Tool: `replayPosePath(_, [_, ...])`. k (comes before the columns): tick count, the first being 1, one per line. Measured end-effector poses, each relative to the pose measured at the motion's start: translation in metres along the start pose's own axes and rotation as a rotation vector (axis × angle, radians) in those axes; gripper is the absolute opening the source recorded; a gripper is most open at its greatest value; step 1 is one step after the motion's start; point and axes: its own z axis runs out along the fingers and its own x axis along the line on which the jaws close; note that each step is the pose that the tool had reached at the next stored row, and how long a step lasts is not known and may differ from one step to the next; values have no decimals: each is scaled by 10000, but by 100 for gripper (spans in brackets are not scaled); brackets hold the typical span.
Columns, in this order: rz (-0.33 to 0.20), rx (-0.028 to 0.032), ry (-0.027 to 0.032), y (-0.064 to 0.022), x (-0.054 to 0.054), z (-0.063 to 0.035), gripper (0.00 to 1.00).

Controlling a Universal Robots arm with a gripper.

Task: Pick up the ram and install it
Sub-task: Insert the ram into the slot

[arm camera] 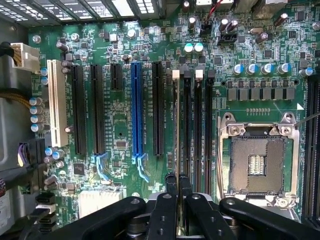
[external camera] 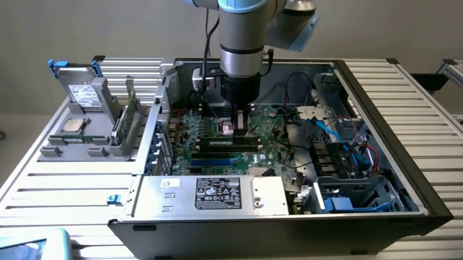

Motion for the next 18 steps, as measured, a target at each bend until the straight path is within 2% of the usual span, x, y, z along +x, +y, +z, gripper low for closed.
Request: replayPosePath(18, [-60, 7, -21, 1, -6, 28, 13])
